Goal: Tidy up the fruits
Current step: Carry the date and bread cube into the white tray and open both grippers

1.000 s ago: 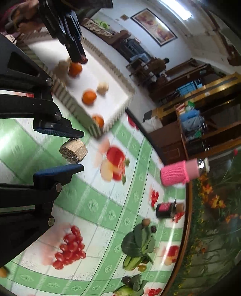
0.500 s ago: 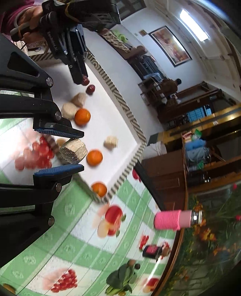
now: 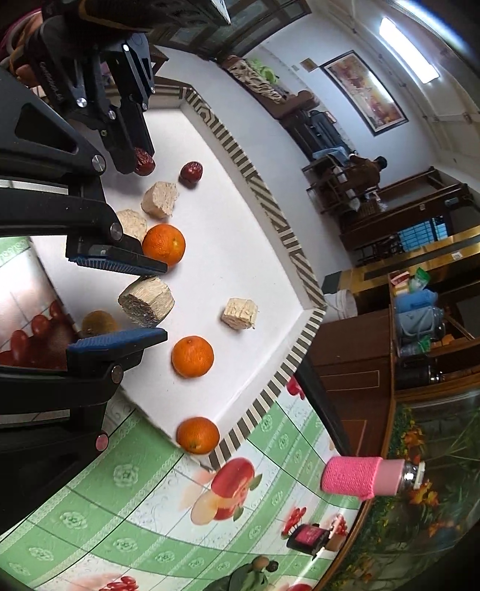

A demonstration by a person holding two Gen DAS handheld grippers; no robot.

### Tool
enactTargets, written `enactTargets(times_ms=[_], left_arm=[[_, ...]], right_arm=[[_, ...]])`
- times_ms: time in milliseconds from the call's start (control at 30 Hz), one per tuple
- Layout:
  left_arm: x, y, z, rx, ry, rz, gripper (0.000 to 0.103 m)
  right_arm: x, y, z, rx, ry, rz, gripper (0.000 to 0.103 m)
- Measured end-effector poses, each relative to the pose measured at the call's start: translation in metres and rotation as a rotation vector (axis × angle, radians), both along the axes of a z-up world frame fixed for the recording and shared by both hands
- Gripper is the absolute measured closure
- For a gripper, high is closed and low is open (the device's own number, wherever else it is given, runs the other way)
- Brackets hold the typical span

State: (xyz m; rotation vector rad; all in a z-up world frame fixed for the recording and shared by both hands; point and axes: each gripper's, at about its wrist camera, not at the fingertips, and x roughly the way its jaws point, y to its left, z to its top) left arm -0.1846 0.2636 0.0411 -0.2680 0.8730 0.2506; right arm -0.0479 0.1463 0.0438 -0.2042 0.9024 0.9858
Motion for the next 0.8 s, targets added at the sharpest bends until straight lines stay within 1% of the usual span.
enactTargets(times_ms=[233, 500, 633, 700, 767, 800], left_arm=[[0.003, 0.002, -0.006, 0.017, 0.012, 0.013, 0.085], [0.007, 0.003, -0.011, 0.037, 0.025, 0.022, 0.085], [0.008, 0.002, -0.013, 0.045, 0.032, 0.023, 0.085], [0.008, 0.002, -0.013, 0.042, 0.033, 0.026, 0.085], [0.008, 0.002, -0.012, 0.048, 0.033, 0.029, 0.084], [0.008, 0.001, -0.012, 0.052, 0.034, 0.030, 0.083]], right_arm=[[0.004, 0.014, -0.010, -0.040, -0.004, 0.015, 0.075], [0.008, 0.027, -0.022, -0.074, 0.013, 0.029, 0.075], [0.009, 0.027, -0.022, -0.056, 0.017, 0.025, 0.075], [0.007, 0.026, -0.019, -0.051, 0.010, 0.028, 0.072], [0.005, 0.024, -0.016, -0.048, -0.001, 0.028, 0.070], [0.004, 0.022, -0.014, -0.041, 0.000, 0.027, 0.070]])
